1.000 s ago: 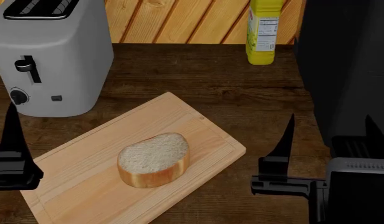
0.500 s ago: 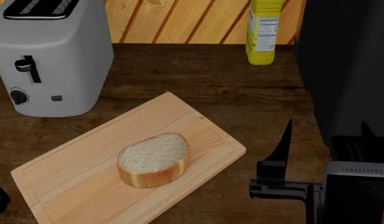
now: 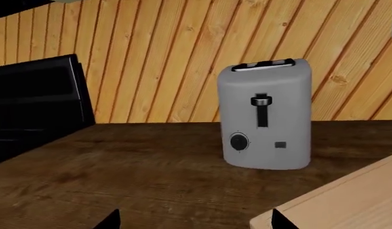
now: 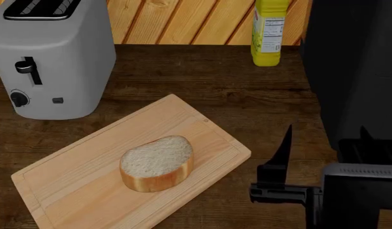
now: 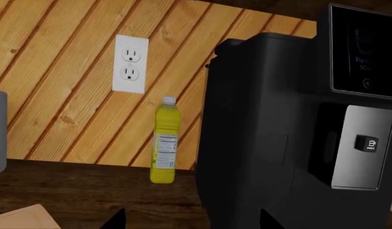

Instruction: Pick up the wedge of cheese and place it on the slice of bread to prepare a simple cheese on bread dish.

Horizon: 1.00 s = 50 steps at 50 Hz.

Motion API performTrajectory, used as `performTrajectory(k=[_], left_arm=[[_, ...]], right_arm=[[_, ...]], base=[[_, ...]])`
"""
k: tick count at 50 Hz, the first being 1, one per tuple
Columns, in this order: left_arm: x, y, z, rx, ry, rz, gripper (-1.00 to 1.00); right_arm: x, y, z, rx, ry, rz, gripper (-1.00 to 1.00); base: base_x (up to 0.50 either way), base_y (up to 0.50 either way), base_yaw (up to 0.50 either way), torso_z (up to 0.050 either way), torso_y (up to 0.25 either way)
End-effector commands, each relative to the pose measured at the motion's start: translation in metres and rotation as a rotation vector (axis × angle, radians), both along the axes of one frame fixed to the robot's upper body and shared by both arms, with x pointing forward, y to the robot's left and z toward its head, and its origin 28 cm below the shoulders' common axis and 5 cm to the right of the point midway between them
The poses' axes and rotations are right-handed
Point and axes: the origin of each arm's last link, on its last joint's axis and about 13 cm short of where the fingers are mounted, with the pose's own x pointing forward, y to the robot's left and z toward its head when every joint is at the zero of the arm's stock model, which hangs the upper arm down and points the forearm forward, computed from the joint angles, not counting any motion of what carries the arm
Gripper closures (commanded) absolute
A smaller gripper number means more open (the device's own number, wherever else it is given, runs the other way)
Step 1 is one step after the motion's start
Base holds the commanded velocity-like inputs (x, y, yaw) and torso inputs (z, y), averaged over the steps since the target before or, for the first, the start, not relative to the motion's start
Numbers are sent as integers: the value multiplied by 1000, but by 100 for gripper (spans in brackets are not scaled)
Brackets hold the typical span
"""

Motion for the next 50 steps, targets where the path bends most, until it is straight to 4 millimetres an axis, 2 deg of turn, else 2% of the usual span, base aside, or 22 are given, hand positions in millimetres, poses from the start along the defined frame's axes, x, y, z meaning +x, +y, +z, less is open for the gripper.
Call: performTrajectory(k=[1, 6, 23, 36, 50], left_arm=[[-16, 3, -5, 57, 63, 15, -100], [-23, 6, -8, 50, 88, 18, -100], [-40, 17, -42, -45, 159, 44, -100], [-26, 22, -41, -127, 171, 34, -100], [-10, 28, -42, -57, 195, 10, -100]], right_arm=[[3, 2, -2, 2, 9, -2, -100], [4, 3, -3, 1, 14, 1, -100], [3, 2, -6, -1, 25, -10, -100], [3, 4, -6, -4, 30, -6, -100], [3, 4, -9, -8, 38, -7, -100]], base=[[0, 0, 0, 0, 0], [0, 0, 0, 0, 0], [0, 0, 0, 0, 0], [0, 0, 0, 0, 0], [0, 0, 0, 0, 0]])
